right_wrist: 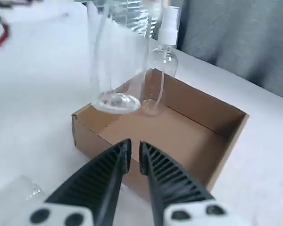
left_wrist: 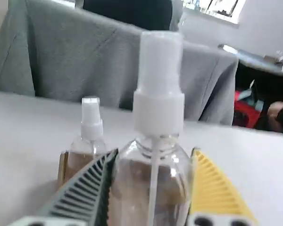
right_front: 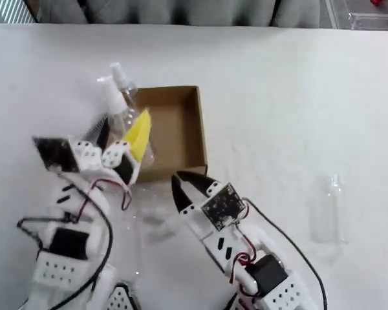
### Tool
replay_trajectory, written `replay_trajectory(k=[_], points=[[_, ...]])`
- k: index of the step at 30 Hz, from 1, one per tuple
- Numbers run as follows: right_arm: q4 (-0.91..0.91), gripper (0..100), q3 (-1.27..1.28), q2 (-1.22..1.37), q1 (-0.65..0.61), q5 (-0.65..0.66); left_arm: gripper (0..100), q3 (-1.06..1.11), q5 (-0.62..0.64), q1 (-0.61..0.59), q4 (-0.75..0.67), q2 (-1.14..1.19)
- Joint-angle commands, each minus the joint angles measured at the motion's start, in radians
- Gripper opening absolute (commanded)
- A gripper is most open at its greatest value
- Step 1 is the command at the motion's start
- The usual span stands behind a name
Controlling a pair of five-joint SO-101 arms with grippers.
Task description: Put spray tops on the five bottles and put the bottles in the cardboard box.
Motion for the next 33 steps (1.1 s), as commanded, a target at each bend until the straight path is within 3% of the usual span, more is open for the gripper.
replay_trajectory(k=[1,8,14,22,33], points=[[-0.005,1.5,0.003,-0.007,0.030,0.006,6,-0.064,-0.008,-0.036,-0.130,0.156],[-0.004,1.5,0.005,-0.007,0.030,0.005,6,-0.043,-0.009,-0.053,-0.210,0.262],[-0.004,1.5,0.006,-0.007,0.030,0.005,6,0.060,-0.009,-0.053,-0.365,0.262],[0.001,1.5,0.008,-0.007,0.028,0.006,6,0.086,-0.149,-0.053,-0.374,0.265],[-0.001,1.5,0.008,-0.007,0.024,0.008,6,0.172,-0.158,-0.044,-0.511,0.266]])
